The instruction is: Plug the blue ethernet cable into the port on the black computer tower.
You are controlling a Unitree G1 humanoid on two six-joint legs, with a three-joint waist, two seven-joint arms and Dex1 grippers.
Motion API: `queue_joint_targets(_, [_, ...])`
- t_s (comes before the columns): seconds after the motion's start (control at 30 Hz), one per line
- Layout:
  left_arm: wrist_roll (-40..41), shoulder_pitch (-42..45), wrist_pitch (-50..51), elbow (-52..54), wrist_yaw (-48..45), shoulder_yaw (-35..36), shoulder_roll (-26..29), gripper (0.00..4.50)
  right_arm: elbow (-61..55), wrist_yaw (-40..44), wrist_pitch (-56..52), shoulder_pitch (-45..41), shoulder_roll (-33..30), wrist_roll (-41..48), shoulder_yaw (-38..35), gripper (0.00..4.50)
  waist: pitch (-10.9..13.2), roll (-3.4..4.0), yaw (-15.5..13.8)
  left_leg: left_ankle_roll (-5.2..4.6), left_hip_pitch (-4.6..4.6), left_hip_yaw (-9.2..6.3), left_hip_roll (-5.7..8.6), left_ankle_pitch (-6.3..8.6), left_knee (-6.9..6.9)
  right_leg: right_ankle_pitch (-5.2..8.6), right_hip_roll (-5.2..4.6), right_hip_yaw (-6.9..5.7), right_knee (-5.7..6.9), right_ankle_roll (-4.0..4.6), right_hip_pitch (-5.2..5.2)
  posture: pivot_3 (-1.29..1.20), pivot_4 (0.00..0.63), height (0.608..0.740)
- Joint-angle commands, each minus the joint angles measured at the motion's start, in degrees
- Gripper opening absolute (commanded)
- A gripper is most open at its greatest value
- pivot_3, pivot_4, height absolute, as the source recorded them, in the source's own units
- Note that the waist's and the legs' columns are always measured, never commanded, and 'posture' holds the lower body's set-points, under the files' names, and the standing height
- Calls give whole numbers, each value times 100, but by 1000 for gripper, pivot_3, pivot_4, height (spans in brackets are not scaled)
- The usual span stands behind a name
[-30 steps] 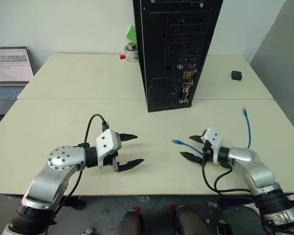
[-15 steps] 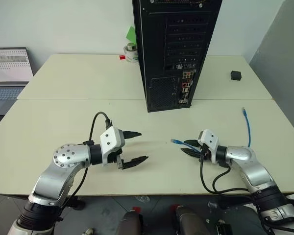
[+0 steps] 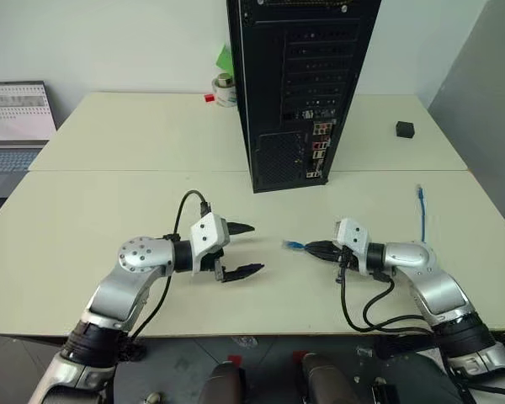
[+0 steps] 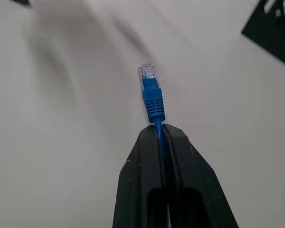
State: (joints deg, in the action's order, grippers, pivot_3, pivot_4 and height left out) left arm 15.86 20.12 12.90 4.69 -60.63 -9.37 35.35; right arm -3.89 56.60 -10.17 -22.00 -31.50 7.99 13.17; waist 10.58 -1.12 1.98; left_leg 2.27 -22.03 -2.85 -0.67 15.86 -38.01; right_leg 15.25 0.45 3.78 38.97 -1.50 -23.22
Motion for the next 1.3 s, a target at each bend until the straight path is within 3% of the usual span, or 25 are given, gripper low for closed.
queue_joint_targets(0.03, [83, 282, 64, -59, -259, -91, -23, 4500, -636, 193, -203, -165, -57, 123, 117, 49, 0, 0, -5, 0, -2, -1, 1, 0, 0, 0, 0, -2, 0, 0, 0, 0, 150, 740])
queue_joint_targets(0.43, [130, 611, 139, -112, -908, -226, -40, 4500, -958, 301, -407, -354, -39, 1, 411, 49, 0, 0, -9, 0, -3, -3, 1, 0, -2, 0, -1, -3, 0, 0, 0, 0, 150, 740])
queue_joint_targets(0.47, [114, 612, 112, -124, -942, -229, -34, 4123, -959, 305, -417, -376, -30, 1, 422, 0, 0, 0, -8, 0, -2, -3, 1, 0, -2, 0, -1, -2, 0, 0, 0, 0, 150, 740])
queue_joint_targets(0.8, [-71, 569, -27, -177, -1038, -257, 7, 2118, -974, 304, -465, -528, 40, 27, 495, 0, 0, 0, -10, 0, -3, -4, 1, 0, -3, 0, -1, -3, 0, 0, 0, 0, 150, 740])
queue_joint_targets(1.03, [-192, 568, -156, -268, -962, -249, 1, 479, -985, 330, -439, -553, 26, 21, 528, 0, 0, 0, -9, 0, -3, -4, 1, 0, -3, 0, -1, -3, 0, 0, 0, 0, 150, 740])
queue_joint_targets(1.3, [-360, 517, -466, -375, -949, -286, -25, 328, -1027, 521, -535, -556, -91, 63, 613, 0, 0, 0, -10, 0, -3, -5, 0, 0, -3, 0, -1, -3, 0, 0, 0, 0, 150, 740])
